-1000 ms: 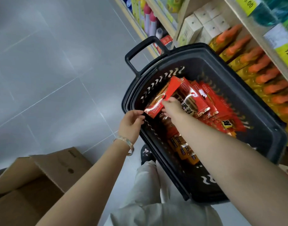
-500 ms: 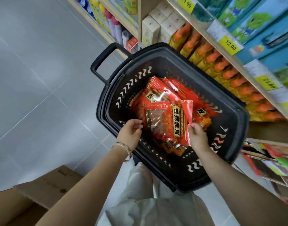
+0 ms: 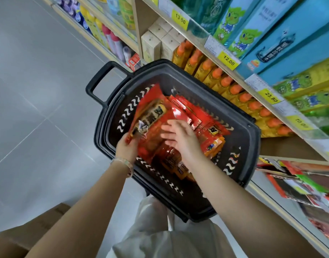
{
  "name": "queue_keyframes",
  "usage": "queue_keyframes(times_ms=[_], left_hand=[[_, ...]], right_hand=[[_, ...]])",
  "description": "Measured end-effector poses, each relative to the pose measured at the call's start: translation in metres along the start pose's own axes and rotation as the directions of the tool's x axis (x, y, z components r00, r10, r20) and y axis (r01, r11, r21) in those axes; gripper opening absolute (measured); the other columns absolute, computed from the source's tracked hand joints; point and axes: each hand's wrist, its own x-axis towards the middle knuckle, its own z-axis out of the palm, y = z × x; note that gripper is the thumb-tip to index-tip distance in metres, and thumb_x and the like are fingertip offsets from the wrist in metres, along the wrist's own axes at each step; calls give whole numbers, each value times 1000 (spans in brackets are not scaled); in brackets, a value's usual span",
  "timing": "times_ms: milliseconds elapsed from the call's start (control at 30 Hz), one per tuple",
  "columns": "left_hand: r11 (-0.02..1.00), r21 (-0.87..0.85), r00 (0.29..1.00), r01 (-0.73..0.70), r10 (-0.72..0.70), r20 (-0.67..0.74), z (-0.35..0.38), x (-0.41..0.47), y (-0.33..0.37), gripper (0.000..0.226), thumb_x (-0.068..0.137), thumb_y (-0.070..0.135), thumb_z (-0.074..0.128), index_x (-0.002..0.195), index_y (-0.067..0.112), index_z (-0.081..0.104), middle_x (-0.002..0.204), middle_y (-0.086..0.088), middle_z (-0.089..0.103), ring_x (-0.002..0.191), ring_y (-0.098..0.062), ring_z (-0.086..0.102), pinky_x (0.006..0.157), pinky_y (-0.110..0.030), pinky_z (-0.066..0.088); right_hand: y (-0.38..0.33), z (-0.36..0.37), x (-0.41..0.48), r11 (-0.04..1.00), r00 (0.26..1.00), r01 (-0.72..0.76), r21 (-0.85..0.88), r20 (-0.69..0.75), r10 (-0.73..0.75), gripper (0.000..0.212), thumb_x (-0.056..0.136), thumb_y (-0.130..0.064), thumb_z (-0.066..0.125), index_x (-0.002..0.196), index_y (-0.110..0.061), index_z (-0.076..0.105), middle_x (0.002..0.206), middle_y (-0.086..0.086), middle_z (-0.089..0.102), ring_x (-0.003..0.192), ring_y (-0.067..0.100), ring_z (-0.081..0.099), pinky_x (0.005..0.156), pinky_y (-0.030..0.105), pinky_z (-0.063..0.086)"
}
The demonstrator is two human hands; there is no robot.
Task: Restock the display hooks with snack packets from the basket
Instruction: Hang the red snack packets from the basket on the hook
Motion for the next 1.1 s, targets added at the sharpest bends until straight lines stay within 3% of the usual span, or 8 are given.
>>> queue_keyframes(times_ms=[167, 333, 467, 533, 700, 833, 967, 1100], left_hand=[[977, 85, 977, 195, -185, -108, -19, 31, -12, 35, 91, 37, 56, 107, 6, 60, 101, -13, 68, 89, -30, 66, 85, -42, 54], [987, -50, 985, 150, -153, -81, -22, 35, -22, 12, 93, 25, 55, 102, 16, 56, 78, 8, 64, 57, -1, 65, 49, -21, 54], [996, -18, 994, 92, -93, -49, -23, 35, -27, 12, 94, 28, 55, 103, 20, 55, 80, 11, 65, 59, 3, 65, 50, -17, 52], [997, -2, 996, 81, -81, -43, -26, 35, -30, 15, 93, 30, 55, 105, 21, 56, 83, 10, 65, 65, 1, 65, 54, -20, 55], [997, 58, 997, 54, -51, -54, -26, 36, -32, 8, 92, 35, 55, 94, 27, 56, 80, 11, 66, 64, 0, 66, 53, -20, 54], [989, 144, 996, 43, -30, -87, -21, 31, -31, 22, 94, 46, 43, 81, 32, 54, 78, 6, 66, 72, -16, 68, 66, -32, 57], [981, 191, 998, 27, -14, -69, -16, 11, -28, 33, 96, 44, 34, 84, 24, 57, 81, -2, 64, 79, -21, 63, 79, -37, 50], [944, 318, 992, -86, 52, 117, -13, -19, -23, 27, 97, 36, 36, 90, 21, 57, 77, -2, 60, 77, -23, 59, 76, -37, 51]], right_hand=[[33, -39, 43, 977, 957, -193, -90, -236, 168, 19, 95, -30, 55, 108, -17, 56, 92, 0, 65, 75, 10, 62, 62, 21, 50], [77, -56, 100, 907, 900, -355, -224, -345, 267, 32, 93, -36, 57, 113, -12, 57, 90, 0, 58, 74, 12, 55, 62, 22, 47], [94, -47, 135, 858, 883, -409, -312, -373, 285, 64, 77, -61, 64, 119, -13, 55, 112, 5, 59, 103, 26, 57, 95, 45, 47], [100, -42, 147, 881, 875, -382, -277, -417, 248, 61, 78, -54, 68, 118, -11, 55, 113, 7, 59, 104, 28, 58, 95, 46, 48], [106, -47, 135, 855, 898, -305, -420, -426, 111, 22, 89, -34, 63, 77, -18, 54, 93, 6, 66, 84, 25, 65, 74, 37, 50], [103, -64, 87, 885, 906, -273, -378, -409, 105, 14, 91, -25, 62, 89, -13, 56, 93, 6, 66, 74, 17, 66, 57, 25, 50], [102, -78, 23, 927, 906, -292, -234, -379, 190, 25, 90, -24, 63, 106, -5, 60, 89, 6, 65, 76, 17, 64, 67, 25, 55], [95, -86, -36, 897, 928, -196, -397, -371, 38, 28, 93, -38, 55, 97, -11, 65, 83, 10, 66, 76, 26, 64, 71, 37, 53]])
